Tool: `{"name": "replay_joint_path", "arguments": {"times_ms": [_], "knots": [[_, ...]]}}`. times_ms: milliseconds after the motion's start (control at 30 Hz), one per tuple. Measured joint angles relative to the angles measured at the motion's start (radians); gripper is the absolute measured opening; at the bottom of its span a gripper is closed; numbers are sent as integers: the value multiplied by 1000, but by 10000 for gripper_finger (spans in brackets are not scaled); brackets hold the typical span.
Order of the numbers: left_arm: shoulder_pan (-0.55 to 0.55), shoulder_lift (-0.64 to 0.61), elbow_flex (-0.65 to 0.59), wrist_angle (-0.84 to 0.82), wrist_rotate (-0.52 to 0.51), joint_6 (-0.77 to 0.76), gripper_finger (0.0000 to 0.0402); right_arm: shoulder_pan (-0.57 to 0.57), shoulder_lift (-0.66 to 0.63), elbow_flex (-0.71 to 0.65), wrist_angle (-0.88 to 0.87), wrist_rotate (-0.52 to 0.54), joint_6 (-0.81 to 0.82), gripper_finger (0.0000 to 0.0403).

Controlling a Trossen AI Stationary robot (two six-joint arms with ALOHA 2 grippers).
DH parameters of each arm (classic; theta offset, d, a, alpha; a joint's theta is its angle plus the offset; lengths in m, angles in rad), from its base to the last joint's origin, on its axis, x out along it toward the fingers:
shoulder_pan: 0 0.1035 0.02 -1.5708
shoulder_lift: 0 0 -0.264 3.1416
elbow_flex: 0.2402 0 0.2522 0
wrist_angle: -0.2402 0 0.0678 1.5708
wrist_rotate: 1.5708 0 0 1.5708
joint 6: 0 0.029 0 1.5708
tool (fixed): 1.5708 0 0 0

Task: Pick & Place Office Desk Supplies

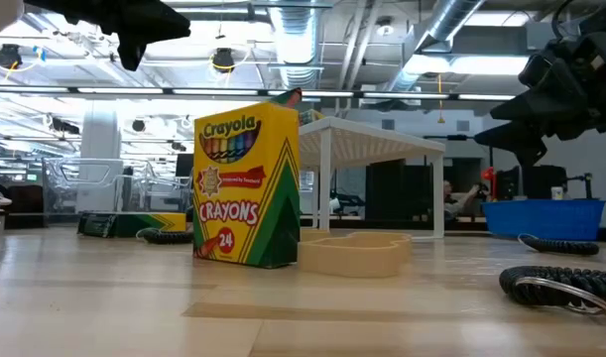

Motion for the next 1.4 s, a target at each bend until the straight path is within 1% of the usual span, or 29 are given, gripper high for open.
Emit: {"name": "replay_joint_path", "arguments": {"times_ms": [1167,1267,1333,1400], "knots": [[0,0,0,0,0,0,53,0,0,0,0,0,0,240],[1,6,0,21,-23,0,53,0,0,0,0,0,0,240],[1,12,0,54,-29,-43,53,0,0,0,0,0,0,240],[0,12,0,77,23,-156,53,0,0,0,0,0,0,240]]}}
